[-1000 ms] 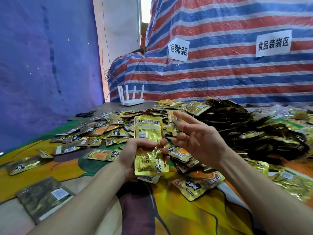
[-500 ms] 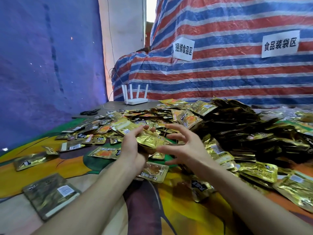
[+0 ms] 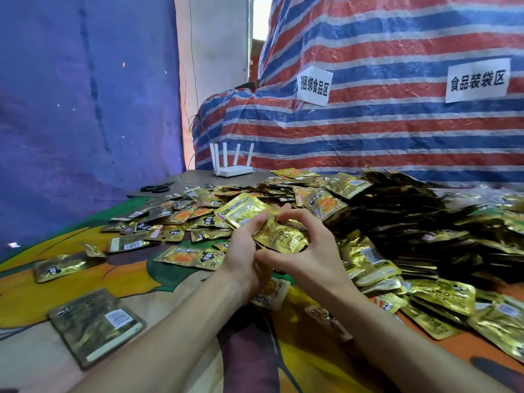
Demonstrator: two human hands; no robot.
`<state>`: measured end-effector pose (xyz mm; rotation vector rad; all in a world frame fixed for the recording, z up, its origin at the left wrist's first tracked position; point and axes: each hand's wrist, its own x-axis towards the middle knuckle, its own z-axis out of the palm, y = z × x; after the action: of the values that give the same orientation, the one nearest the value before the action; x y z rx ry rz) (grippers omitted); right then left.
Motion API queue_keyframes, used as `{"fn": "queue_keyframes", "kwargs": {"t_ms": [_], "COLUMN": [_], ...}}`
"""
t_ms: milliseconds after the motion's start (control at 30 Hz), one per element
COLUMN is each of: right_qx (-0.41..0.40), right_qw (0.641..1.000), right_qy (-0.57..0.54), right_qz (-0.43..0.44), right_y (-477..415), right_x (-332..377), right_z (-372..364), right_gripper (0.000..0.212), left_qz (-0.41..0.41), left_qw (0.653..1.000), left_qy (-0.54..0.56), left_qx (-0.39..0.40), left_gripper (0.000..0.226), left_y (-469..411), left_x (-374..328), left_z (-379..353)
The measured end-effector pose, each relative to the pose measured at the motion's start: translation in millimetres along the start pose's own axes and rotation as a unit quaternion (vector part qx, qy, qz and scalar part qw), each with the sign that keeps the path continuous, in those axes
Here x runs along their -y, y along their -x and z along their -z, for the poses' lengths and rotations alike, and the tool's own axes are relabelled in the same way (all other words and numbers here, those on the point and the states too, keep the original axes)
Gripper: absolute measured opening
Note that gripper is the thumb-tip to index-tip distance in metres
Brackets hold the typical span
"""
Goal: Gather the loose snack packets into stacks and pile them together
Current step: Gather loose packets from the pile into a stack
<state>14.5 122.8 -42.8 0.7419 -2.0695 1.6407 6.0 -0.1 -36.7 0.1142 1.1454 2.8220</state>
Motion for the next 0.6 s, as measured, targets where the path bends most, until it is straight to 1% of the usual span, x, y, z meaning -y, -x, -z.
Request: {"fn": "queue_keyframes", "kwargs": {"t_ms": [67,133,200,233,300,333,367,433,467,533,600], "right_qx": [0.021,0.056,0.075,0.063,0.02,0.012,0.021,0.071,0.093,0.106,0.08], "right_qw": [1.0,0.997,0.996,0.997,0.993,0.987,0.978,0.952,0.943,0.945,0.96], "right_qy": [0.023,0.043,0.026,0.001,-0.054,-0.072,-0.093,-0.158,-0.178,-0.175,-0.143], "right_qz": [-0.005,-0.011,-0.027,-0.044,-0.104,-0.144,-0.188,-0.254,-0.265,-0.255,-0.229], "right_y": [-3,-4,-4,-3,-5,-7,-9,-9,-9,-10,-15], "right_x": [0,1,3,5,7,8,9,10,11,11,14], "right_z": [3,6,9,10,15,17,20,23,24,30,40], "right_gripper": [0.061,0.068,0.066,0.062,0.058,0.057,0.055,0.038,0.029,0.017,0.013], "left_qz": [0.001,0.004,0.007,0.007,0.013,0.012,0.005,-0.008,-0.005,0.011,-0.004], "left_qw": [1.0,0.999,0.998,0.998,0.997,0.997,0.996,0.996,0.996,0.992,0.983], "left_qy": [0.029,0.045,0.05,0.045,0.032,0.027,0.018,-0.01,-0.032,-0.102,-0.185], "left_qx": [0.012,0.027,0.042,0.049,0.065,0.073,0.082,0.087,0.088,0.07,0.02], "left_gripper": [0.041,0.042,0.041,0.041,0.044,0.046,0.046,0.045,0.044,0.038,0.043], "left_y": [0,0,-1,0,3,3,2,1,0,2,4], "left_x": [0,0,-1,-2,-3,-4,-3,-1,0,3,5], "left_z": [1,2,3,3,3,4,4,6,6,4,2]}}
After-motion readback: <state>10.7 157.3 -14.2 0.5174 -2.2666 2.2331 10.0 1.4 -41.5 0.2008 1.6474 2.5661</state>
